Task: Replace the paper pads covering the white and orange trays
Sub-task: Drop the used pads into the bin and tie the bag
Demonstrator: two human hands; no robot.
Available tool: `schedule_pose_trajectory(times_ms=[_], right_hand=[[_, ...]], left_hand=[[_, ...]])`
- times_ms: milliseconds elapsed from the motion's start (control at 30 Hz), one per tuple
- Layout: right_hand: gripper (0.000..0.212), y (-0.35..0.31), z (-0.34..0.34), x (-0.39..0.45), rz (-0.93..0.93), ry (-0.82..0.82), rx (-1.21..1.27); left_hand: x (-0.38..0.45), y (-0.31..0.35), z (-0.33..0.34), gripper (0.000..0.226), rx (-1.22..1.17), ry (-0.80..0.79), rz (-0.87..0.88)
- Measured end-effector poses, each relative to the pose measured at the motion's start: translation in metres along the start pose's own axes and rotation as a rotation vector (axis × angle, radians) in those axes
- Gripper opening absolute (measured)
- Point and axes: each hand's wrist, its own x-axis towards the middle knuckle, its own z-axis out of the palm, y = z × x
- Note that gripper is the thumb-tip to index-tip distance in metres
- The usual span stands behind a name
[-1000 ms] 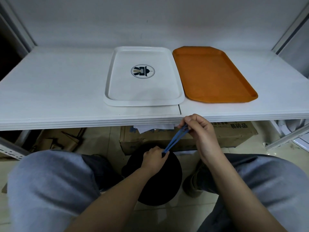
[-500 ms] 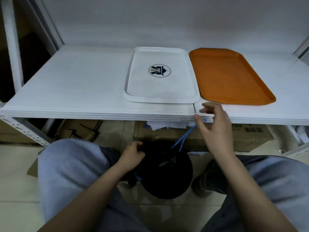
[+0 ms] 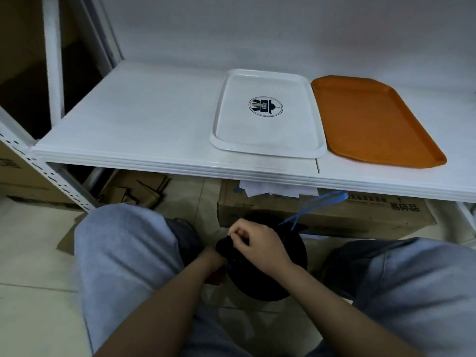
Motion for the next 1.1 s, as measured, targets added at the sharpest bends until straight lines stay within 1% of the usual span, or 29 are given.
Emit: schedule_pose_trajectory(times_ms=[67,100,200,267,400,433,500,600,700,800,833,867,900,933,967,1033,1067,1100], right_hand=[[0.009,0.004,0.005,0.002,0.119,-0.041,0.077],[0.010,0.007,0.008,0.003,0.167,-0.060,0.077],[0.014,0.016,0.015,0.003,0.249,-0.150,-0.052],[0.019,0.019,0.020,0.004,0.264,-0.216,-0.141],[0.038,0.021,0.032,-0.001,0.225,-0.332,-0.165],[0.040,0.020,0.036,-0.002,0.223,-0.333,-0.160],[0.039,0.020,0.043,-0.005,0.248,-0.274,-0.119],[0.026,0.020,0.045,-0.006,0.331,-0.143,-0.055],[0.018,0.018,0.040,-0.006,0.344,-0.063,-0.059],[0.012,0.018,0.032,-0.005,0.330,-0.015,-0.057],[0.008,0.019,0.030,-0.005,0.336,-0.023,-0.042],[0.004,0.021,0.029,-0.003,0.357,-0.034,-0.005],[0.003,0.023,0.028,-0.001,0.397,-0.044,0.057],[0.007,0.025,0.027,0.001,0.443,-0.049,0.144],[0.010,0.028,0.027,0.003,0.486,-0.050,0.243],[0.014,0.031,0.024,0.008,0.534,-0.046,0.422],[0.013,0.030,0.022,0.009,0.538,-0.047,0.494],[0.012,0.030,0.019,0.010,0.526,-0.043,0.537]], left_hand=[[0.001,0.001,-0.001,0.025,0.005,0.003,-0.001],[0.001,0.002,-0.002,0.025,0.006,-0.007,0.005],[-0.012,0.009,-0.007,0.019,0.038,-0.044,0.070],[-0.021,0.014,-0.011,0.019,0.034,-0.036,0.130],[-0.028,0.017,-0.018,0.017,0.029,-0.021,0.167],[-0.029,0.017,-0.019,0.018,0.025,-0.011,0.173],[-0.031,0.018,-0.020,0.019,0.008,-0.002,0.189],[-0.037,0.019,-0.021,0.020,-0.038,0.001,0.252],[-0.042,0.021,-0.022,0.023,-0.062,0.004,0.301],[-0.038,0.023,-0.022,0.032,-0.178,0.087,0.347],[-0.035,0.022,-0.021,0.029,-0.187,0.161,0.387],[-0.029,0.020,-0.022,0.019,-0.099,0.254,0.442],[-0.025,0.017,-0.023,0.003,0.011,0.309,0.504],[-0.020,0.013,-0.023,0.018,0.133,0.306,0.546],[-0.017,0.010,-0.021,0.040,0.237,0.249,0.587],[-0.013,0.006,-0.014,0.085,0.368,0.116,0.650],[-0.014,0.006,-0.010,0.098,0.400,0.070,0.679],[-0.010,0.004,-0.004,0.106,0.412,0.057,0.714]])
